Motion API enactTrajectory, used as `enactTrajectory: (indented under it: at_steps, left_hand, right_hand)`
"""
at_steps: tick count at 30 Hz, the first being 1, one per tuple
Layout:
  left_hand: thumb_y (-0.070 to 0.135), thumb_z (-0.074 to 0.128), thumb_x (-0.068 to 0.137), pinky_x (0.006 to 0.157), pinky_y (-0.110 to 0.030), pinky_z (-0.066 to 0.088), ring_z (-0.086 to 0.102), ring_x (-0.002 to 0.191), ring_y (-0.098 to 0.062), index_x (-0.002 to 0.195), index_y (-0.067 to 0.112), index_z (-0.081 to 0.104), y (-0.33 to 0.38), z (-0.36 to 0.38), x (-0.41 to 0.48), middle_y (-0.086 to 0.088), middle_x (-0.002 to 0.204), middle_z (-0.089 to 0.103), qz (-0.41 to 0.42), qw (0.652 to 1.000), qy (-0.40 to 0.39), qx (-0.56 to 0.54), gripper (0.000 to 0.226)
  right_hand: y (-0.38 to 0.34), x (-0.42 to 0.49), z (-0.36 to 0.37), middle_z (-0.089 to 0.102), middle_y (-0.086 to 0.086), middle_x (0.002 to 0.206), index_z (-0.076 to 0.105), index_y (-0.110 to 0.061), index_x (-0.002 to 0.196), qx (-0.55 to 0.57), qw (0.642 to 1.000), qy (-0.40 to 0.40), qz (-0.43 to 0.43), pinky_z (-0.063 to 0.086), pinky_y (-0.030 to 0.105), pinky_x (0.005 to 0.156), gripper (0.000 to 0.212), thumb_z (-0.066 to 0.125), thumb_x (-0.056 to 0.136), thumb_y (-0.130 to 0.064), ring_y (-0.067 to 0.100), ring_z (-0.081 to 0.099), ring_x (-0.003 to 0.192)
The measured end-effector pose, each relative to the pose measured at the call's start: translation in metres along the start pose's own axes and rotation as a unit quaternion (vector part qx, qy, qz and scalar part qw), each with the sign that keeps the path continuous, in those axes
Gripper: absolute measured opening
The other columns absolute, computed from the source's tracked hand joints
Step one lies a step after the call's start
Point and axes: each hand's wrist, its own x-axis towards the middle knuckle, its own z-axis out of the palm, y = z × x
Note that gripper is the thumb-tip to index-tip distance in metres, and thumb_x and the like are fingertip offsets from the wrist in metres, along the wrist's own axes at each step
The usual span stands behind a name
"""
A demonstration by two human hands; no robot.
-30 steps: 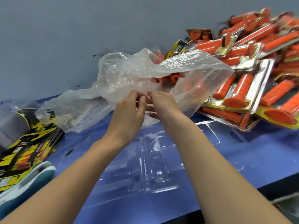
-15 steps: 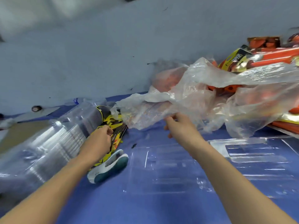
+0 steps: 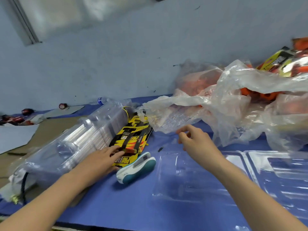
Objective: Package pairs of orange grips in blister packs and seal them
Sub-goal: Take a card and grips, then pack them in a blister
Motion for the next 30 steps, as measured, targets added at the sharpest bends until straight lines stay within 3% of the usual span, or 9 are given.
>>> enactTrajectory:
  at_steps: [3,5,7,9,12,17,21,25,30]
  left_hand:
    - [0.041,0.066,0.083,0.06,-0.024,0.057,0.072,0.081,-0.019,0.107,0.021,0.074,0.001,0.003,0.001,-0.005,0.107,0.073,0.1,0.99,0.067,0.071,0.032]
    - [0.039,0.066,0.085,0.063,-0.021,0.056,0.071,0.085,-0.013,0.114,0.025,0.072,0.0,0.007,-0.001,0.0,0.11,0.072,0.117,0.99,0.069,0.04,0.032]
    - [0.039,0.044,0.097,0.092,-0.021,0.051,0.057,0.122,-0.009,0.146,0.028,0.045,0.0,0.009,-0.001,0.004,0.147,0.05,0.095,0.995,0.037,0.013,0.05]
    - [0.034,0.035,0.1,0.118,-0.024,0.02,0.018,0.147,-0.008,0.156,0.035,-0.008,0.001,0.016,0.002,0.011,0.165,0.007,0.094,0.995,-0.012,-0.008,0.07]
    - [0.034,0.036,0.096,0.12,-0.027,0.008,0.011,0.149,-0.012,0.15,0.038,-0.025,0.009,0.013,0.009,0.01,0.165,0.006,0.1,0.994,-0.027,-0.029,0.082]
    - [0.028,0.037,0.1,0.113,-0.029,0.024,0.027,0.14,-0.016,0.156,0.028,-0.003,0.012,0.007,0.016,0.003,0.158,0.024,0.127,0.991,0.005,0.048,0.069]
    - [0.049,0.039,0.1,0.106,-0.027,0.036,0.041,0.12,-0.009,0.147,0.028,0.037,0.011,0.002,0.021,0.01,0.133,0.048,0.057,0.993,0.045,-0.096,0.051]
    - [0.026,0.056,0.099,0.088,-0.035,0.043,0.05,0.095,-0.015,0.096,0.021,0.063,0.013,-0.023,0.04,0.004,0.097,0.059,-0.051,0.945,0.114,-0.301,0.01]
    - [0.018,0.05,0.102,0.065,-0.02,0.044,0.055,0.075,-0.012,0.098,0.013,0.062,0.018,-0.081,0.058,-0.002,0.086,0.063,-0.153,0.849,0.149,-0.484,0.014]
  right_hand:
    - [-0.002,-0.003,0.0,0.063,-0.01,0.089,0.058,-0.036,0.093,-0.002,1.0,0.002,-0.009,0.044,0.031,0.06,0.018,0.04,0.094,-0.031,0.019,0.063,0.08]
    - [-0.002,-0.004,0.0,0.063,-0.01,0.09,0.058,-0.035,0.093,0.001,1.0,0.005,-0.012,0.044,0.032,0.059,0.019,0.04,0.094,-0.031,0.02,0.063,0.079]
    - [-0.002,-0.004,-0.001,0.063,-0.01,0.09,0.058,-0.036,0.093,0.002,1.0,0.004,-0.011,0.044,0.032,0.059,0.019,0.04,0.094,-0.031,0.02,0.063,0.079]
    - [-0.003,-0.004,-0.001,0.062,-0.01,0.088,0.058,-0.036,0.092,-0.003,1.0,-0.004,-0.012,0.044,0.033,0.058,0.019,0.04,0.094,-0.031,0.019,0.063,0.078]
    - [-0.003,-0.002,-0.002,0.062,-0.008,0.085,0.058,-0.035,0.092,-0.003,1.0,-0.006,-0.019,0.043,0.034,0.058,0.019,0.04,0.094,-0.03,0.019,0.058,0.071]
    - [-0.004,-0.001,-0.003,0.063,-0.007,0.085,0.058,-0.035,0.095,0.005,1.0,-0.003,-0.022,0.045,0.036,0.059,0.018,0.04,0.095,-0.029,0.022,0.06,0.074]
    - [-0.004,-0.002,-0.004,0.063,-0.007,0.087,0.057,-0.035,0.097,-0.001,1.0,-0.006,-0.025,0.048,0.039,0.062,0.018,0.04,0.095,-0.03,0.022,0.061,0.076]
    - [-0.004,-0.003,-0.005,0.063,-0.005,0.088,0.057,-0.034,0.096,0.004,1.0,-0.007,-0.029,0.045,0.038,0.058,0.018,0.039,0.096,-0.029,0.023,0.057,0.07]
    - [-0.002,-0.006,-0.004,0.06,-0.01,0.084,0.057,-0.037,0.101,0.01,0.999,-0.009,-0.03,0.04,0.03,0.052,0.018,0.041,0.096,-0.031,0.008,0.046,0.052]
